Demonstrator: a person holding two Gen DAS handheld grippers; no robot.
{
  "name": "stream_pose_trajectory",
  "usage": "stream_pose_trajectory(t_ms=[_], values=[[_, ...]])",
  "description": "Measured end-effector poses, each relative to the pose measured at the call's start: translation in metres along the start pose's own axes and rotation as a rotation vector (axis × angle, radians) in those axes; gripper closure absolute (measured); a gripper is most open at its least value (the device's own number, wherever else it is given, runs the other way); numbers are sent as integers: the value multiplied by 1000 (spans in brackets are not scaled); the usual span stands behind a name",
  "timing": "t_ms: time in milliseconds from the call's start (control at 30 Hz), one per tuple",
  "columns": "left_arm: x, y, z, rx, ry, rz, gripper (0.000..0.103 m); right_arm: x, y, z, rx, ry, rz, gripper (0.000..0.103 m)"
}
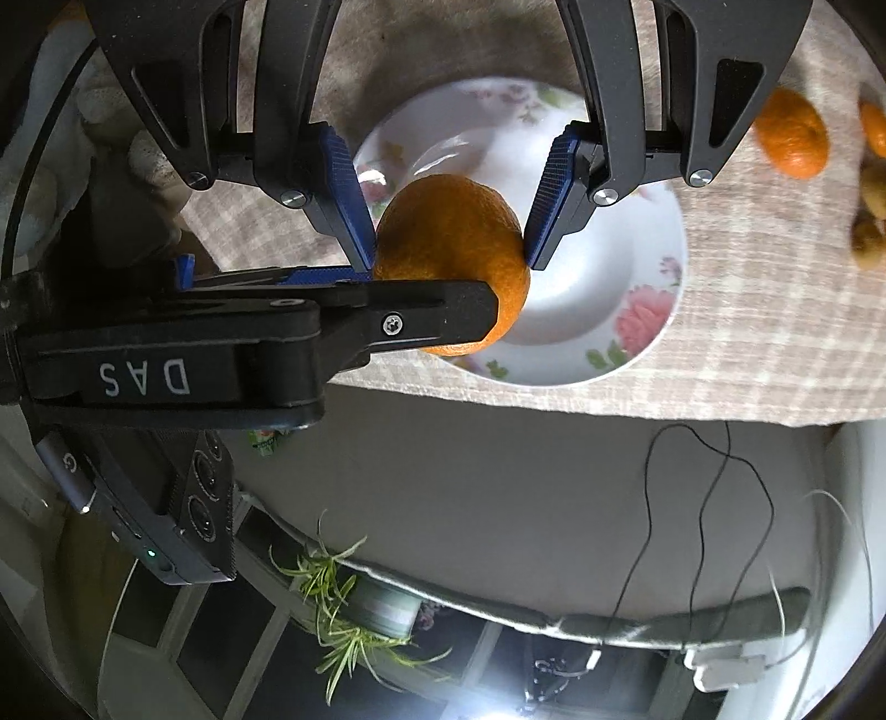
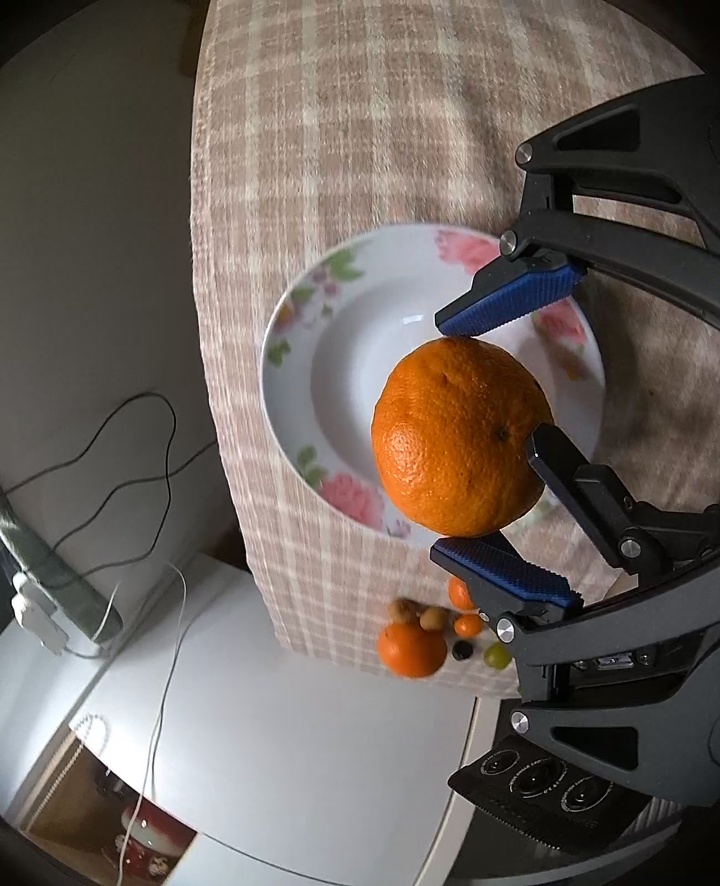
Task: Organize fruits
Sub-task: 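Lift the large orange with the right tool and carry it over the plate, then lower the orange onto the plate and open the right tool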
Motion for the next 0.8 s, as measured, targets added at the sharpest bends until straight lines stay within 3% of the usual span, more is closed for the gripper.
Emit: stream_pose_trajectory(t_ms=[333, 800], values=[[12, -3, 2, 25, -2, -37, 48, 9, 4, 12, 9, -20, -10, 25], [-6, 1, -12, 38, 75, 15, 49, -9, 9, 3, -33, -20, 57, 25]])
Point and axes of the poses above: each gripper's, at about its wrist camera, not at the fingertips, and x roughly the way its jaws point, z to its right, y to its top, the point moved 3 cm from there along x, roughly the way its jaws point, and after that the axes turned 10 degrees about y, right-handed, at the moved point
